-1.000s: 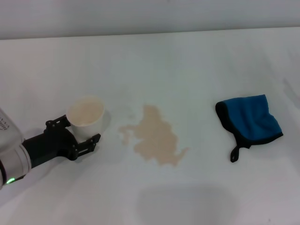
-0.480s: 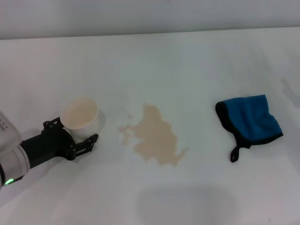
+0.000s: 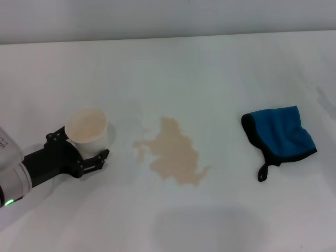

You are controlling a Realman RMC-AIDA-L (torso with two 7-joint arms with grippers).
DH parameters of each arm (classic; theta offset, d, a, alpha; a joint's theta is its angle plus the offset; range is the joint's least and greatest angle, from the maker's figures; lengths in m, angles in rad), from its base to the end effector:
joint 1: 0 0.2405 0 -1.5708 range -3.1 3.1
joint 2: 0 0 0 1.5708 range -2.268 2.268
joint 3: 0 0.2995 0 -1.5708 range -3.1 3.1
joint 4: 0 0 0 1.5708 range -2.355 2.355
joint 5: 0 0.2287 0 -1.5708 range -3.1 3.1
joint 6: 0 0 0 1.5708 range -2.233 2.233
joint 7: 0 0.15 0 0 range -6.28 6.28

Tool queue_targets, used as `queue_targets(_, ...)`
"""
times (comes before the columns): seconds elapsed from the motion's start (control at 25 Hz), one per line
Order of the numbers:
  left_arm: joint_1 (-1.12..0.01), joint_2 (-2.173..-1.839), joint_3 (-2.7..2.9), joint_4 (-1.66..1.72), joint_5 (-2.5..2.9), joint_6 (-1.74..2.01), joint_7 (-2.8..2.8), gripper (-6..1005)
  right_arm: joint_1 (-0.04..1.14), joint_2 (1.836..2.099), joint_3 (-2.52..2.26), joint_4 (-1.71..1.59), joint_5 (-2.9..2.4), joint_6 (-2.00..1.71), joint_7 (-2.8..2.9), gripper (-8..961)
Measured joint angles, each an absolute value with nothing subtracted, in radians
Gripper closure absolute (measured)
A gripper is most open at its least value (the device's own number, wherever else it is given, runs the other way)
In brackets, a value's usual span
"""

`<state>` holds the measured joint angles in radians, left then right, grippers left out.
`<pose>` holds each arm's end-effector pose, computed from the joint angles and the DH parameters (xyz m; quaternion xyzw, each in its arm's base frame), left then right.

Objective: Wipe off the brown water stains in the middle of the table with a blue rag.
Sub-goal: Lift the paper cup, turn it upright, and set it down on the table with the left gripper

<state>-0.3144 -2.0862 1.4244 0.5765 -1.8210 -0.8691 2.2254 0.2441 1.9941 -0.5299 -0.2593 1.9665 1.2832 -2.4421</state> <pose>-0.3566 0.3423 -0.1040 -0.9322 -0.1584 -0.1237 0.3011 0.4572 0.2960 0.0513 -0.7031 0.2780 0.3061 0.5785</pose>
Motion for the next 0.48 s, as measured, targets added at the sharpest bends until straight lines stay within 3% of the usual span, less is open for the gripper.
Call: queue_targets(0.48, -0.296, -2.086, 1.435, 0.571, -1.873, -0.872, 2.298, 118, 0.242, 1.994, -0.528, -0.259, 1.967, 1.281, -2.443, 174)
